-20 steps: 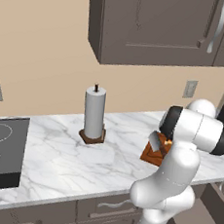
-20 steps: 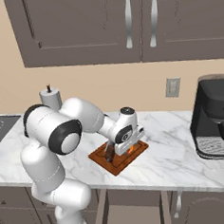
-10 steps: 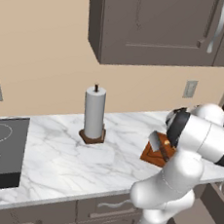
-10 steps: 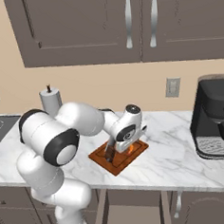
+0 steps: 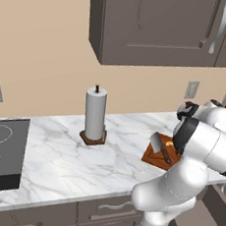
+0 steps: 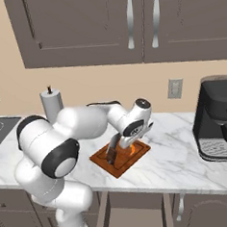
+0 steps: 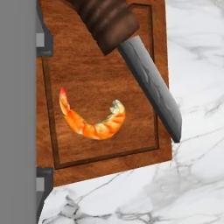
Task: Pick up the knife from the drawer and place it on the cutting board. Then place the meat from the plate to the cutting board.
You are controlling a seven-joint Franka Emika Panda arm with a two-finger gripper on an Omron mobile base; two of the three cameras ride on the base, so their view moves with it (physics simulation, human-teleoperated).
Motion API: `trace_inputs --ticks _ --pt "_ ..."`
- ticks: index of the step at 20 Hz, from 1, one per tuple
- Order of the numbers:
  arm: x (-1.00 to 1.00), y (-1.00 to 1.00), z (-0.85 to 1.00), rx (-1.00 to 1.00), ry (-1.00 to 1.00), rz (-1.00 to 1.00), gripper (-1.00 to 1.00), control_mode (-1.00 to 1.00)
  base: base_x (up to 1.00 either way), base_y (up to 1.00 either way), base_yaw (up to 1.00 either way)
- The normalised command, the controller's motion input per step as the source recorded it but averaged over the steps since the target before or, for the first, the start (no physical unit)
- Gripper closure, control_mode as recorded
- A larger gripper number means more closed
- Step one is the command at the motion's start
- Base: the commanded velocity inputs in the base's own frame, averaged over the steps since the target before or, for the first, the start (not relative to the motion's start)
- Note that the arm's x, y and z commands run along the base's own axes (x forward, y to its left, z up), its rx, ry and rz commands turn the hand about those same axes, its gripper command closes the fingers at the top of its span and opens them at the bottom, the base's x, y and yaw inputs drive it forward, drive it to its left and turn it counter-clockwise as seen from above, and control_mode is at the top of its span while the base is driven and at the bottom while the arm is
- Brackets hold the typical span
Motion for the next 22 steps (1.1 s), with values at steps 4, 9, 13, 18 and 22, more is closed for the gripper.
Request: trace_inputs --ticks 4,9,13,18,22 --pt "-0.34 -0.13 0.48 0.1 -0.07 -0.05 -1.0 -1.0 0.0 0.0 0.0" --pt "-0.54 0.0 0.35 0.03 -0.11 -0.08 -1.0 -1.0 0.0 0.0 0.0" --pt "-0.54 0.06 0.24 0.0 -0.1 -0.09 -1.0 -1.0 0.0 0.0 0.0" --pt "-0.52 0.02 0.16 0.0 -0.04 -0.13 -1.0 -1.0 0.0 0.0 0.0" --pt "-0.53 0.02 0.17 0.0 0.0 -0.14 -1.0 -1.0 0.0 0.0 0.0"
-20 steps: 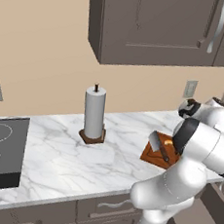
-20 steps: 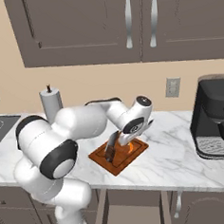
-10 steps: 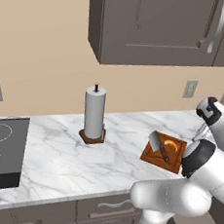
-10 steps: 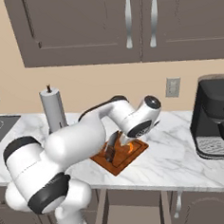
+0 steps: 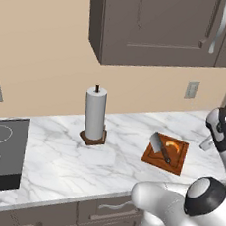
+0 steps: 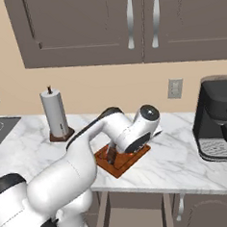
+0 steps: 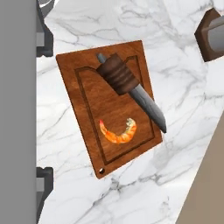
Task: Pick up the knife from the drawer and place it on the cutting board. Then place the meat from the plate to the cutting board.
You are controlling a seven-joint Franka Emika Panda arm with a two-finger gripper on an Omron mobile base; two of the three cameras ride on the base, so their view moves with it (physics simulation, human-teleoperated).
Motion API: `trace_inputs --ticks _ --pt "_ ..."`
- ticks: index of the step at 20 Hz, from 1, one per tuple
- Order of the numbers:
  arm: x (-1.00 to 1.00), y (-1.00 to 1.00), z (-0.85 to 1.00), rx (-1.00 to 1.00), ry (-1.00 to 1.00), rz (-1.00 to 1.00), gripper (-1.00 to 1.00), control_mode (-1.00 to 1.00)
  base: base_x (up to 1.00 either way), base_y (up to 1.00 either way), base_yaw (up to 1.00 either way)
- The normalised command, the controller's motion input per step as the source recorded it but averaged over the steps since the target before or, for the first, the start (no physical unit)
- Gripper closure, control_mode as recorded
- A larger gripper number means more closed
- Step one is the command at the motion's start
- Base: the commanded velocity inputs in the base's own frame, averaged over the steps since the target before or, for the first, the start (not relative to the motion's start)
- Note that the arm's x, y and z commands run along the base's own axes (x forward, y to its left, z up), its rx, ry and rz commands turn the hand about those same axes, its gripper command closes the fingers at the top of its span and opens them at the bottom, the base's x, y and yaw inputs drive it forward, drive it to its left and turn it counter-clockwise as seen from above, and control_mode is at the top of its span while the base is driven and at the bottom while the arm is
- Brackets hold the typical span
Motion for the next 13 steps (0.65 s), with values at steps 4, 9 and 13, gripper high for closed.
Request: trace_inputs --ticks 4,9,13 --pt "-0.58 0.1 0.36 0.0 0.01 -0.1 -1.0 -1.0 0.0 0.0 0.0" --pt "-0.63 0.09 0.55 0.0 -0.02 -0.02 -1.0 -1.0 0.0 0.0 0.0" --pt "-0.6 0.33 0.54 0.0 -0.06 0.0 -1.0 -1.0 0.0 0.0 0.0"
